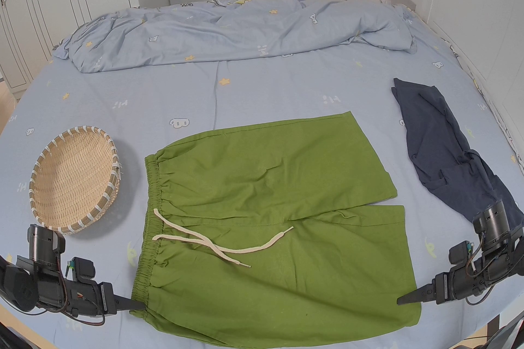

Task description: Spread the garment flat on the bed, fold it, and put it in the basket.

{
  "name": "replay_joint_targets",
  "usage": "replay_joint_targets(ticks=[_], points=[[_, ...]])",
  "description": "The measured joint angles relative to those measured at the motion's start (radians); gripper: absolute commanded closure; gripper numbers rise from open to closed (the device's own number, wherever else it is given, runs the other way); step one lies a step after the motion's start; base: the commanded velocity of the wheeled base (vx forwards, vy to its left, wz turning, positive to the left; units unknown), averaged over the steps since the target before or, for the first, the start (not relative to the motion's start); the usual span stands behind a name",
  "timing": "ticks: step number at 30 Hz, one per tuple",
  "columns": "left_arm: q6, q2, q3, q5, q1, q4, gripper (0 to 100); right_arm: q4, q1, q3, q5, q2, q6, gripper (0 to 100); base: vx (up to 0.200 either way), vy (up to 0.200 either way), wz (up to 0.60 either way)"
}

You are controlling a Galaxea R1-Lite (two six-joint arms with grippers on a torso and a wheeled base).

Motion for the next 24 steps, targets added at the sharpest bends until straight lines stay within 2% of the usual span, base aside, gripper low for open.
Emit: replay_joint_targets(ticks=[8, 15, 23, 24], points=[[0.0, 0.006, -0.008, 0.0, -0.02, 0.0, 100, -0.12, 0.017, 0.072, 0.015, 0.108, -0.036, 0, 0.0, 0.0, 0.0], [0.0, 0.016, -0.013, 0.0, -0.025, 0.0, 100, -0.147, 0.012, 0.093, 0.13, 0.162, -0.036, 0, 0.0, 0.0, 0.0], [0.0, 0.019, -0.015, 0.0, -0.025, -0.001, 100, -0.189, -0.015, 0.101, 0.191, 0.204, -0.038, 0, 0.0, 0.0, 0.0], [0.0, 0.019, -0.016, 0.0, -0.025, -0.001, 100, -0.191, -0.023, 0.102, 0.193, 0.207, -0.039, 100, 0.0, 0.0, 0.0]])
